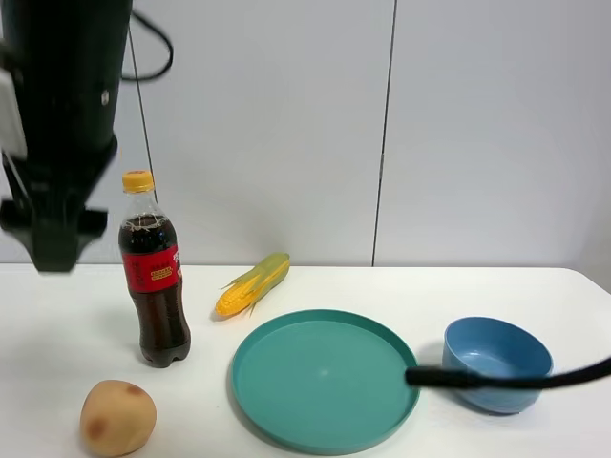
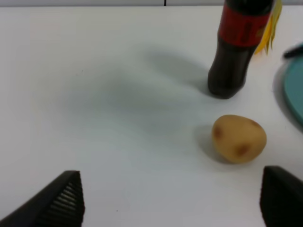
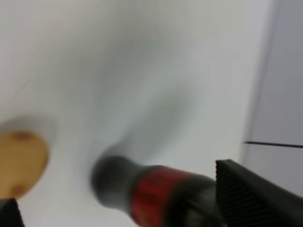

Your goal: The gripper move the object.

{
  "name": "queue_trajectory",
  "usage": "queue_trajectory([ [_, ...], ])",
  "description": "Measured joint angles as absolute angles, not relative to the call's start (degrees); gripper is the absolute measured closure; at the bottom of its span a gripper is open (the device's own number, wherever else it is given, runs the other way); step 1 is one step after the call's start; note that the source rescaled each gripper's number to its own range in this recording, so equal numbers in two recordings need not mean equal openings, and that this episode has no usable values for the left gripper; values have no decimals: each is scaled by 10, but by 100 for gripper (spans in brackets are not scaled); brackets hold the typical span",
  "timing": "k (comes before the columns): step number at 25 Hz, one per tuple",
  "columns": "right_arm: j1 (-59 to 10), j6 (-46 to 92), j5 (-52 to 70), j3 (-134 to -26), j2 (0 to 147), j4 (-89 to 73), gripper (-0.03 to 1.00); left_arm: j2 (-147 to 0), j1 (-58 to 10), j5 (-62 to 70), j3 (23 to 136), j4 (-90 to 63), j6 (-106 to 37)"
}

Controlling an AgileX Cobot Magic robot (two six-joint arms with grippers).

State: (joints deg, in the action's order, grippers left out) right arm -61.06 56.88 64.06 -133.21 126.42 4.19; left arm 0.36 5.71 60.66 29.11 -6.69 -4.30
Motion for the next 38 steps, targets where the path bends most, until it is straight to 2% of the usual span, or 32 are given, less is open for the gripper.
queue_trajectory([
  [12, -611, 374, 636, -1332, 1007, 51, 25, 4, 57, 607, 291, -67, -43],
  [18, -615, 215, 686, -1290, 924, 206, 9, 4, 57, 607, 291, -67, -43],
  [24, -615, 83, 696, -1111, 804, 311, 7, 4, 57, 607, 291, -67, -43],
  [28, -616, 50, 695, -946, 707, 318, 7, 4, 57, 607, 291, -67, -43],
  [33, -612, 21, 621, -736, 601, 290, 7, 4, 57, 607, 291, -67, -43],
  [35, -589, 0, 595, -695, 581, 261, 7, 4, 57, 607, 291, -67, -43],
  [38, -507, -32, 580, -672, 575, 224, 7, 4, 57, 607, 291, -67, -43],
])
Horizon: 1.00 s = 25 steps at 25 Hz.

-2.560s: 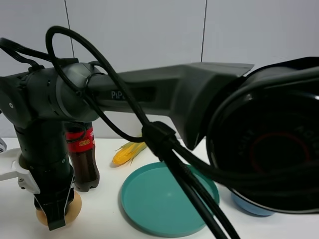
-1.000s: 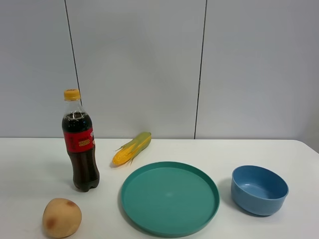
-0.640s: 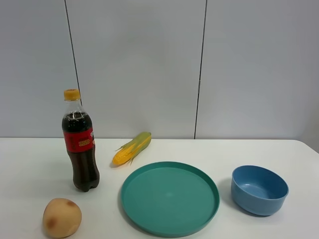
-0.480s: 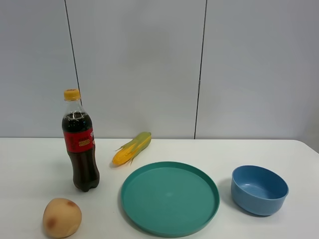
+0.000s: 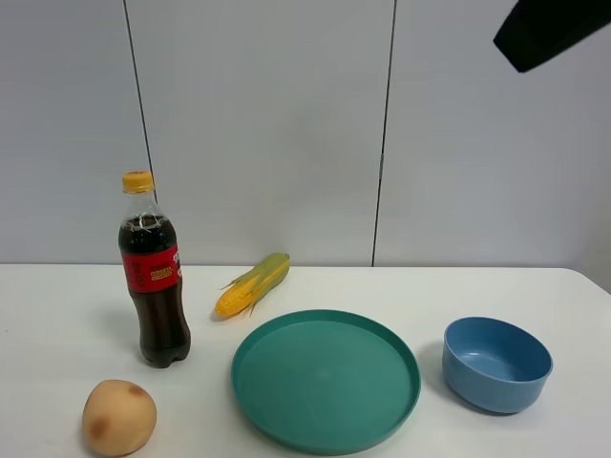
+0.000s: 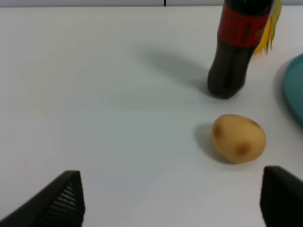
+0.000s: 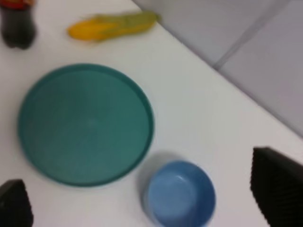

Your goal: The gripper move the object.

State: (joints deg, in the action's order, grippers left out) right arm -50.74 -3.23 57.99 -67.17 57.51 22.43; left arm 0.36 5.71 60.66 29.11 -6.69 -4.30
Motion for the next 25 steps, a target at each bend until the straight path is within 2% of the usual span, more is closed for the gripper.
queue_trajectory([
  [6, -303, -37, 579, -620, 572, 148, 7, 4, 57, 607, 291, -67, -43],
  [9, -235, -30, 580, -574, 554, 102, 7, 4, 57, 607, 291, -67, -43],
  [20, -89, -11, 604, -438, 318, 23, 7, 4, 57, 607, 291, -67, -43],
  [25, -50, -11, 631, -398, 180, 0, 7, 4, 57, 607, 291, -67, -43],
])
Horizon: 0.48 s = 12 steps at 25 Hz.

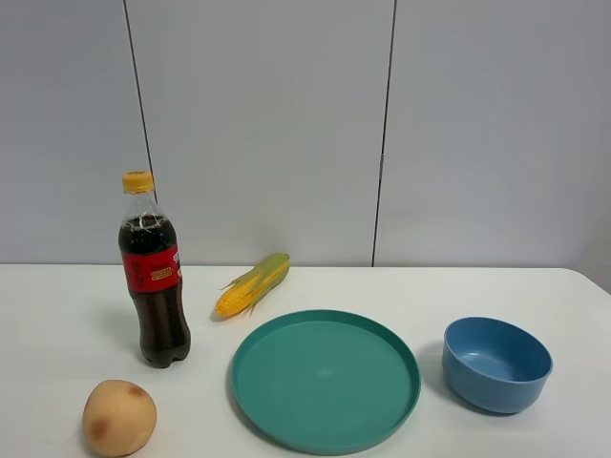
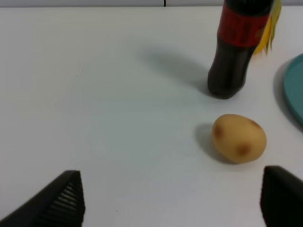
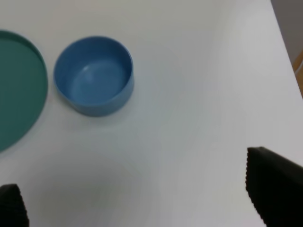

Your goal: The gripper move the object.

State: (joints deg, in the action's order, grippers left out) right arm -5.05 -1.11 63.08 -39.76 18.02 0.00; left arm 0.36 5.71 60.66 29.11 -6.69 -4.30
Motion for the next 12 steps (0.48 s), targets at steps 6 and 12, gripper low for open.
queue_trajectory([
  [6, -49, -11, 628, -356, 35, -39, 7, 4, 57, 607, 291, -67, -43],
  [12, -49, -11, 630, -306, -2, -38, 7, 4, 57, 607, 291, -67, -43],
])
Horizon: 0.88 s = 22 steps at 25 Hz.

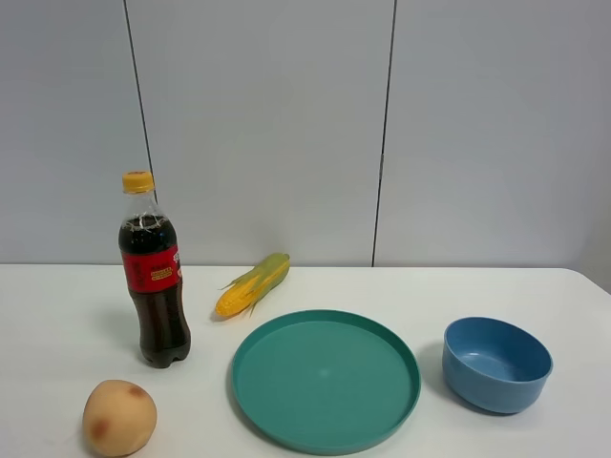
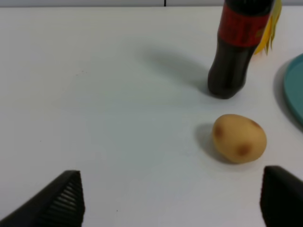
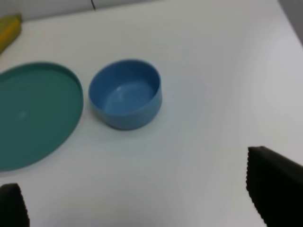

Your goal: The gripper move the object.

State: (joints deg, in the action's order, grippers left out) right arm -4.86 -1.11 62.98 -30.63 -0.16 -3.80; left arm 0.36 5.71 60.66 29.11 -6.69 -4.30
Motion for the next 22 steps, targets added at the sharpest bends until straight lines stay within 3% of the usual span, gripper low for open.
queue_trajectory([
  [22, 8, -11, 609, -285, -2, -38, 7, 4, 57, 607, 291, -67, -43],
])
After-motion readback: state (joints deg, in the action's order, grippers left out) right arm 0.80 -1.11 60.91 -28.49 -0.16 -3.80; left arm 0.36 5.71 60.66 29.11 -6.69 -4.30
